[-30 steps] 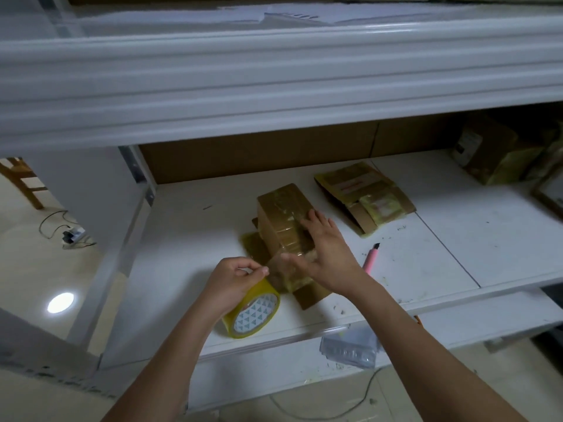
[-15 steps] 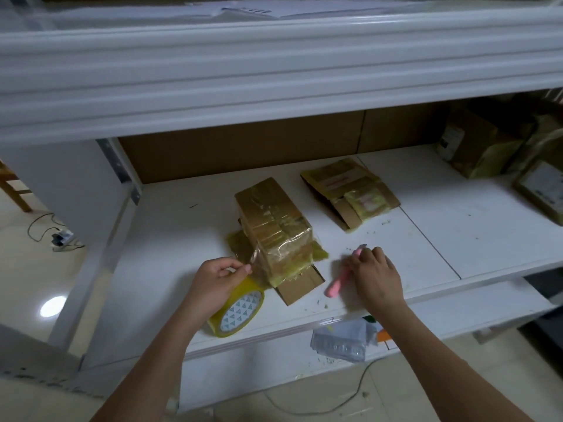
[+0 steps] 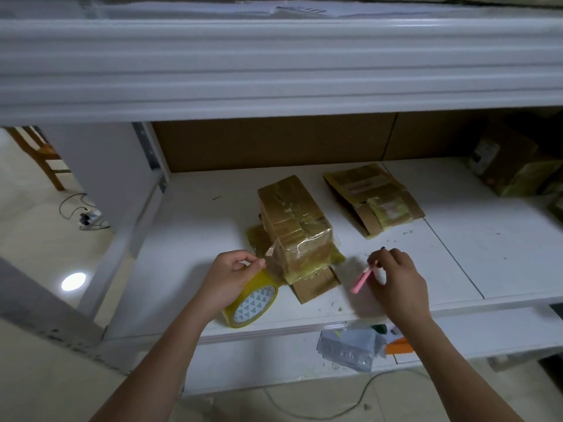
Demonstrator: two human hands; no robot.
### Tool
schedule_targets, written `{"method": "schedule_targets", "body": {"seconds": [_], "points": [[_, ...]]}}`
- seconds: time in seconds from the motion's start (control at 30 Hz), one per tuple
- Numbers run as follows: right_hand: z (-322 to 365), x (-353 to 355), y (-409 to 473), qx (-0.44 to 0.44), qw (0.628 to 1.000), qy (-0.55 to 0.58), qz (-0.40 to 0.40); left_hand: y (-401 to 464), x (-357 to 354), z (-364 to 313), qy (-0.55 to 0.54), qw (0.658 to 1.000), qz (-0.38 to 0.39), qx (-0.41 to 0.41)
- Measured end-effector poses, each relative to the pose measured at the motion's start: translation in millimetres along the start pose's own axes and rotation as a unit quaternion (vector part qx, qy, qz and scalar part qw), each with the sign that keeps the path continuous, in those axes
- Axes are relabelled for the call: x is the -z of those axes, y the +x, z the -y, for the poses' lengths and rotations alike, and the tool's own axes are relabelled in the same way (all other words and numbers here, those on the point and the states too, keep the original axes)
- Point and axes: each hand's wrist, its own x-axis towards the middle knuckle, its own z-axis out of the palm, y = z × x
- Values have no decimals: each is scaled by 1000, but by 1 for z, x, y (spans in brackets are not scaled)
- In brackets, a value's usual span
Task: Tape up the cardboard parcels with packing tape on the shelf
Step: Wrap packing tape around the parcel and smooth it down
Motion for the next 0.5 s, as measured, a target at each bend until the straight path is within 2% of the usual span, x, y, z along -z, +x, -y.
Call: {"method": "schedule_targets", "body": {"seconds": [0.07,0.13,0.2,0.33,0.43,0.5], "points": [[24,10,3,-16,994,80,-76,1,3,0,-3,1000,-5,-9],[52,20,8,-34,972,184,-140,4,8,1,3,1000,-10,-18],[82,30,12,-11,946,284,-156,8,11,2,18,999,-10,-26],[135,29,25,67,905,414,-73,14,12,7,22,999,-5,-26],[150,11,28,97,910,402,7,16,13,9,3,1000,2,-20],[146,-1,27,91,920,379,27,16,15,11,-11,1000,5,-19]]}}
